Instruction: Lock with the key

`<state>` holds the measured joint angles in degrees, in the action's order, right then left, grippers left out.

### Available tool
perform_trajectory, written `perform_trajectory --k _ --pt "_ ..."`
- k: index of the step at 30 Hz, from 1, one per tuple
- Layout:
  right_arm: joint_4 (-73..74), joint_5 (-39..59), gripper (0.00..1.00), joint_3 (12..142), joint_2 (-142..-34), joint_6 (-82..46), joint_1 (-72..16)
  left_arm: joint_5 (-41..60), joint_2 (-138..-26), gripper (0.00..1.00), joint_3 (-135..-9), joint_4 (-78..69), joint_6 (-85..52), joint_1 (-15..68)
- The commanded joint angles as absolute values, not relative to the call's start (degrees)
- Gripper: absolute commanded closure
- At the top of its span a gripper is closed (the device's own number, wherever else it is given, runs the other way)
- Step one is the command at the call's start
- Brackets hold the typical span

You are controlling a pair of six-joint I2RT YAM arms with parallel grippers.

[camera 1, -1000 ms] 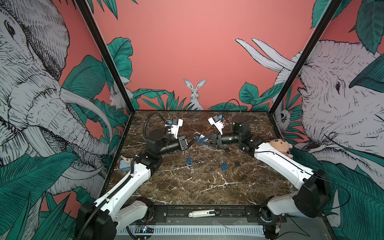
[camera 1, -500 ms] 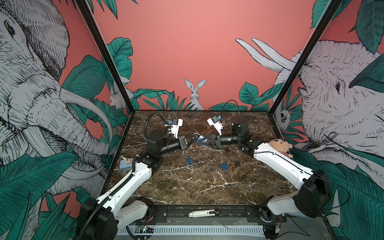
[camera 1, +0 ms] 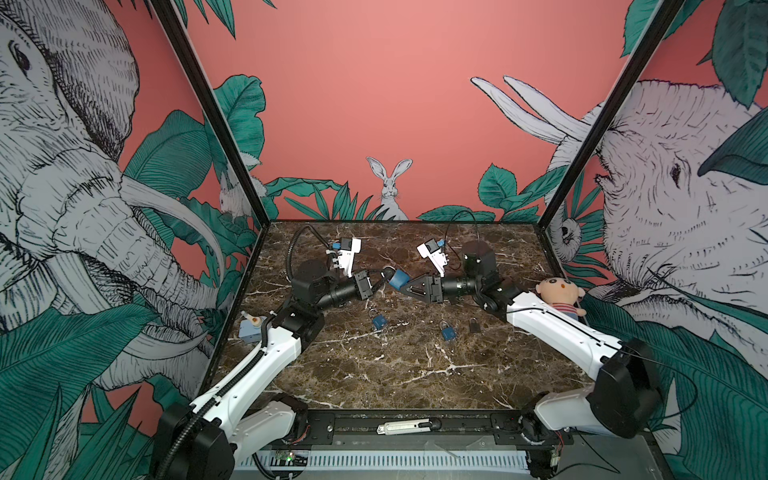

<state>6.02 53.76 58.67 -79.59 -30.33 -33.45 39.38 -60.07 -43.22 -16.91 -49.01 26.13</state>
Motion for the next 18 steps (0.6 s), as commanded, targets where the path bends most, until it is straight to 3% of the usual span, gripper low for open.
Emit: perform_trajectory --k 1,18 --pt "11.57 53.53 0.58 57.91 -76.41 -31.67 -32.65 39.95 -57.67 1.00 -45.04 -17.78 -48.32 25.86" --pt "18.20 55.44 0.59 55.56 -78.95 -35.40 -32.35 39.66 -57.46 1.00 -46.51 -19.15 -49.91 25.87"
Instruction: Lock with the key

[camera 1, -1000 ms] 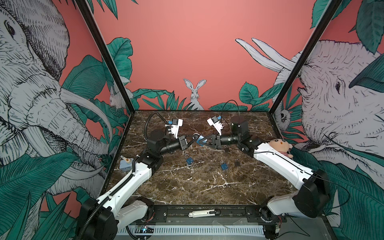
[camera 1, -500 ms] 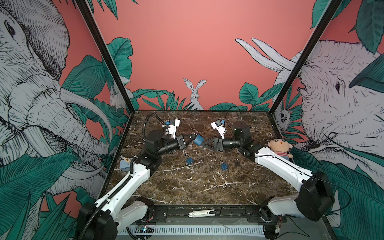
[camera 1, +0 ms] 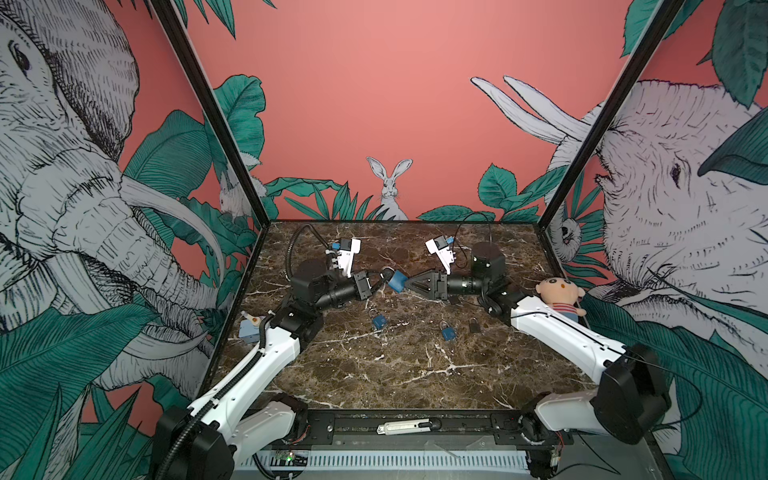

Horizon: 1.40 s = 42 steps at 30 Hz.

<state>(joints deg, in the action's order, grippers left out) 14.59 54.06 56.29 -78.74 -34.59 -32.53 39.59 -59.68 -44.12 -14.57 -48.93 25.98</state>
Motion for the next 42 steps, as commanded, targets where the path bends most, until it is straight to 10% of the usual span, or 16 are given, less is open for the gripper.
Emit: perform_trajectory --k 1,25,42 --pt "18.28 55.48 0.60 55.46 -79.01 -35.35 -32.34 39.48 -57.48 1.00 -46.65 -19.16 -49.92 25.84" --pt "22.84 57.94 1.00 55.37 -81.21 -39.63 -32.39 34.88 -57.01 1.00 -45.10 -21.67 -52.05 24.34" --pt "29.22 58.82 1.00 52.84 -82.29 -43.98 -31.83 34.01 -56.94 1.00 -41.84 -33.79 -61.99 17.92"
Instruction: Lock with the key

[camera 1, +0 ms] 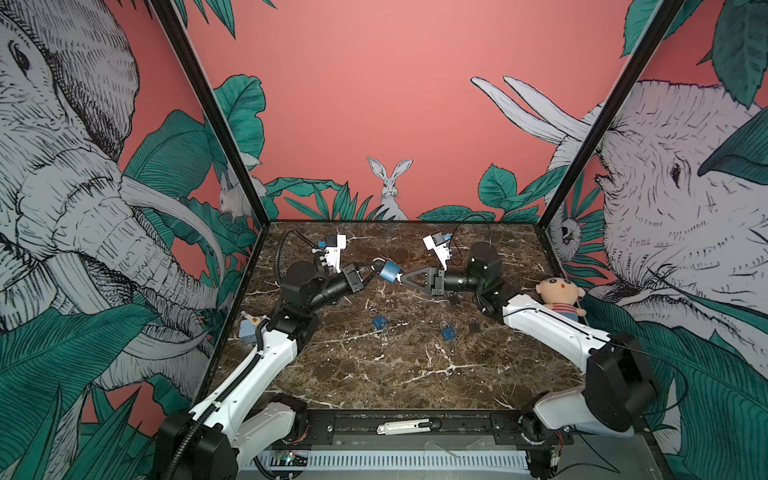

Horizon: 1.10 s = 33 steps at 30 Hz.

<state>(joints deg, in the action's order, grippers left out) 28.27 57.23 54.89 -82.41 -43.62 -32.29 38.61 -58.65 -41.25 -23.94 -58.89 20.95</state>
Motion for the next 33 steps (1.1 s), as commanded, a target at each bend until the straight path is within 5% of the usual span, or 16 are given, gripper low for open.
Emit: perform_trajectory --k 1,20,33 --pt "29.68 58.81 1.00 52.59 -82.31 -44.25 -31.61 35.89 -56.89 1.00 -42.05 -33.76 -62.15 17.60" --pt "39.78 59.30 1.00 46.62 -81.28 -51.33 -26.81 39.24 -55.10 1.00 -43.30 -28.18 -59.48 13.46" --pt "1.59 39.80 1.00 46.06 -68.24 -30.43 -22.18 39.85 -60.79 1.00 -45.71 -3.42 -41.86 21.19"
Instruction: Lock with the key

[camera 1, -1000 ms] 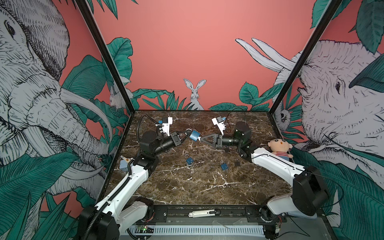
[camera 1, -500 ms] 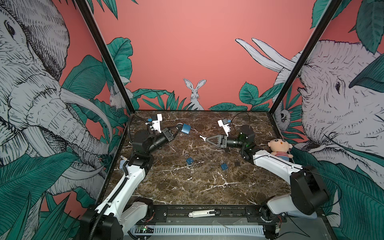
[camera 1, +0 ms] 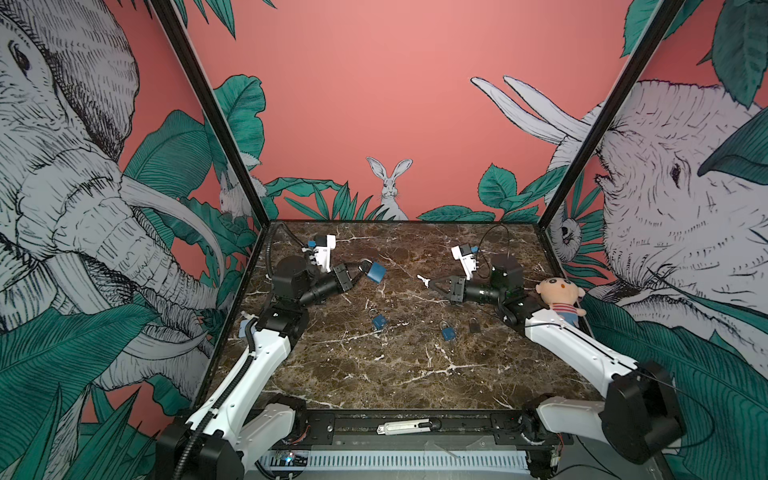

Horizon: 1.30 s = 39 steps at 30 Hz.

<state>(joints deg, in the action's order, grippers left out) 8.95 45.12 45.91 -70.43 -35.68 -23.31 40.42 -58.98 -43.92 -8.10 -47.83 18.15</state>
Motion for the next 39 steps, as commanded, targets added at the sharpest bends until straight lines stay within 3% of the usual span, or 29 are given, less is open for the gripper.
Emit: perform_trajectory --k 1,11,21,39 --pt "0.89 38.98 1.00 45.48 -67.31 -30.48 -21.52 38.61 -62.49 1.00 -46.63 -1.79 -40.03 23.06" --pt "-2.95 33.35 1.00 40.76 -62.77 -30.87 -14.19 35.75 -82.98 1.00 -54.97 -2.23 -35.44 31.71" --pt "1.83 34.19 1.00 36.55 -63.13 -32.00 -13.63 37.21 -105.59 1.00 -67.72 -5.77 -37.05 33.28" --pt "3.92 34.76 1.00 35.90 -65.17 -32.29 -13.66 41.42 -121.11 1.00 -77.76 -10.29 -41.22 34.77"
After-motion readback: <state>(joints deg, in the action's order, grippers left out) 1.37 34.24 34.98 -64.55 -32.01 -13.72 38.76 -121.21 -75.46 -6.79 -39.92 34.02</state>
